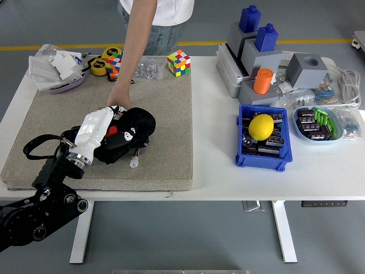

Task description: Pick the rag up,wipe the panel,place it on the desk

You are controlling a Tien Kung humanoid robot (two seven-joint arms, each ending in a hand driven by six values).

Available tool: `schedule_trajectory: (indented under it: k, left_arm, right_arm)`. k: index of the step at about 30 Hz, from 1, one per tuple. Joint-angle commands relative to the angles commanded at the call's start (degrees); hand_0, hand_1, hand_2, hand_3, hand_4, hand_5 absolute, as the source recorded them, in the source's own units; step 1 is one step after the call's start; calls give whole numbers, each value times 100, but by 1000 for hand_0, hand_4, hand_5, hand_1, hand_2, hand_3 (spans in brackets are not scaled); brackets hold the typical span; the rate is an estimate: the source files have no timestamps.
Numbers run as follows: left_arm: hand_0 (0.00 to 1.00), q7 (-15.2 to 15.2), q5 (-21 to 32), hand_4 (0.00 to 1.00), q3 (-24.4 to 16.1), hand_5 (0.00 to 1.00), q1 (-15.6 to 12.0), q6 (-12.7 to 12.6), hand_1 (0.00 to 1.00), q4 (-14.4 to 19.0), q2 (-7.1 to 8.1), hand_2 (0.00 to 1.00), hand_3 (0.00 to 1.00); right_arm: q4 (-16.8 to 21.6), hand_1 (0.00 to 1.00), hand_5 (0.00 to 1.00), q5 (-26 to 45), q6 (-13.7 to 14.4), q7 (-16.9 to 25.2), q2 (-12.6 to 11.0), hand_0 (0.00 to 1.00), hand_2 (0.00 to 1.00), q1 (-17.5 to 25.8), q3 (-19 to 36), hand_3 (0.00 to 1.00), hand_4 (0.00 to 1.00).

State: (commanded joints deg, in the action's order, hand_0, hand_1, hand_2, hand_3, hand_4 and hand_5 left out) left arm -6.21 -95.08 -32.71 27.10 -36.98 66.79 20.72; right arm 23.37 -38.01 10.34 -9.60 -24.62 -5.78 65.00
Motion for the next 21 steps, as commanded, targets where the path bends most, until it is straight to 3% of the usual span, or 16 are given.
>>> schedule_trajectory:
  k: [9, 15, 18, 21]
  left_arm:
    - [199, 37, -42, 546, -249, 376, -171, 0, 99, 21, 68, 264, 590]
    - [198, 45, -57, 546, -464, 376, -303, 0, 100, -40, 264, 265, 589]
    - [198, 48, -26, 546, -463, 376, -325, 0, 100, 6, 482, 265, 589]
    - [198, 51, -32, 546, -483, 376, -332, 0, 100, 15, 601, 265, 589]
  right_arm:
    - [-1, 636, 582, -13, 1, -4, -5, 741, 691, 25, 38, 599, 968]
    - [-2, 636, 581, -32, 1, -9, -9, 743, 691, 45, 88, 599, 968]
    - [3, 636, 581, -34, 4, -10, -6, 743, 691, 40, 94, 599, 968]
    - [0, 636, 581, -42, -1, -18, -11, 743, 691, 38, 89, 599, 968]
